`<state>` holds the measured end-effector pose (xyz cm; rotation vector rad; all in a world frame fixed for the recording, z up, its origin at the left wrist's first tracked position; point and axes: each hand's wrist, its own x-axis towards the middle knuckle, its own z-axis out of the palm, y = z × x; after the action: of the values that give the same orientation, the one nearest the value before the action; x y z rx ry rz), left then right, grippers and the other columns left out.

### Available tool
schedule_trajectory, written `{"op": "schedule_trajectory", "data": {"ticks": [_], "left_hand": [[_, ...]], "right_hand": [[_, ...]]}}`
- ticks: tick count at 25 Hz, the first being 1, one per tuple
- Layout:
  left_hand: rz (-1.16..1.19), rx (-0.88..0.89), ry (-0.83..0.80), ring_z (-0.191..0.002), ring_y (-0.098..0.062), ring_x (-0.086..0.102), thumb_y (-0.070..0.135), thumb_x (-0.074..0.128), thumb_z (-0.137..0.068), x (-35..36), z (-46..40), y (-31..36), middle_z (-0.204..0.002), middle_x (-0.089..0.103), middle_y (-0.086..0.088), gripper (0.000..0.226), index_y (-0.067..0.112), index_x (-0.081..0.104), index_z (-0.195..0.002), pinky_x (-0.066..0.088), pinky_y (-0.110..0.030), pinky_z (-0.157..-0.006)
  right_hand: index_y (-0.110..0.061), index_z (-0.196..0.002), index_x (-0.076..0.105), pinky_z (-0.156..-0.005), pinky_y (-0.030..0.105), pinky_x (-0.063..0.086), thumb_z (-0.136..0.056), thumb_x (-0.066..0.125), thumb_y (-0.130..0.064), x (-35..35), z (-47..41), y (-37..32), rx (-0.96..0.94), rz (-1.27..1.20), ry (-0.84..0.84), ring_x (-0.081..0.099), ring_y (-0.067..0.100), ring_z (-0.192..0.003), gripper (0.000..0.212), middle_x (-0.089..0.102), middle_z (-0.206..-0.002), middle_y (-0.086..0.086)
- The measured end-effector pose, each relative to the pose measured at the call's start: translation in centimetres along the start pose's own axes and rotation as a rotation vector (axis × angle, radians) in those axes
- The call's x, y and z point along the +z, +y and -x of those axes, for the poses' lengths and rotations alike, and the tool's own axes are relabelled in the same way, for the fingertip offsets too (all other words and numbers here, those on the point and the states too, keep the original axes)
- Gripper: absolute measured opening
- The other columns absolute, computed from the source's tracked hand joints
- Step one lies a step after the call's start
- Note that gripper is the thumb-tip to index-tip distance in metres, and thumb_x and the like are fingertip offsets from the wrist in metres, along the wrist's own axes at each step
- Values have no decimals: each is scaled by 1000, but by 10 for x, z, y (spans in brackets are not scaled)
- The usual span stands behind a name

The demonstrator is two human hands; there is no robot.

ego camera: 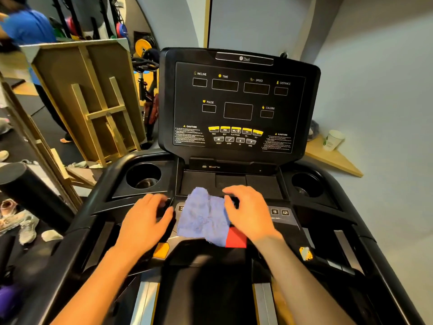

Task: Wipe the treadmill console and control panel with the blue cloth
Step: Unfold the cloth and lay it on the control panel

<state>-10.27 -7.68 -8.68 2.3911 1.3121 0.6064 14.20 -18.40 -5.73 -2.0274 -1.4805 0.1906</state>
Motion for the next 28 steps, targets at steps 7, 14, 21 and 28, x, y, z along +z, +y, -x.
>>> {"op": "schedule_trajectory", "data": {"ticks": [7, 14, 21, 28], "left_hand": [[-9, 307, -304, -104, -18, 59, 44, 59, -93, 12, -104, 37, -112, 64, 1, 36, 23, 64, -122, 45, -31, -93], [3, 312, -493, -88, -9, 56, 46, 65, -89, 23, -126, 32, -88, 65, 8, 21, 27, 70, -85, 47, -35, -86], [42, 160, -541, -75, -5, 63, 38, 76, -83, 4, -117, 48, -80, 70, 7, 20, 26, 62, -76, 47, -16, -66], [271, 86, -558, -73, -19, 68, 29, 83, -76, -21, -126, 75, -77, 70, -5, 23, 22, 62, -71, 56, -36, -75]], "right_hand": [[-22, -107, 75, -76, 21, 46, -88, 75, -32, -15, -21, 24, 131, 32, -182, 56, 0, -75, 21, 72, -95, -6], [-25, -92, 76, -77, 30, 51, -83, 76, -34, -7, -28, 36, 86, -3, -305, 59, 6, -78, 12, 68, -87, -6], [-32, -82, 66, -75, 29, 52, -83, 72, -31, -3, -35, 62, 35, -117, -318, 56, 2, -76, 6, 68, -89, -10], [-25, -88, 74, -73, 26, 58, -87, 75, -23, -54, -72, 71, -3, -234, -402, 65, 9, -72, 2, 69, -79, -10]]}}
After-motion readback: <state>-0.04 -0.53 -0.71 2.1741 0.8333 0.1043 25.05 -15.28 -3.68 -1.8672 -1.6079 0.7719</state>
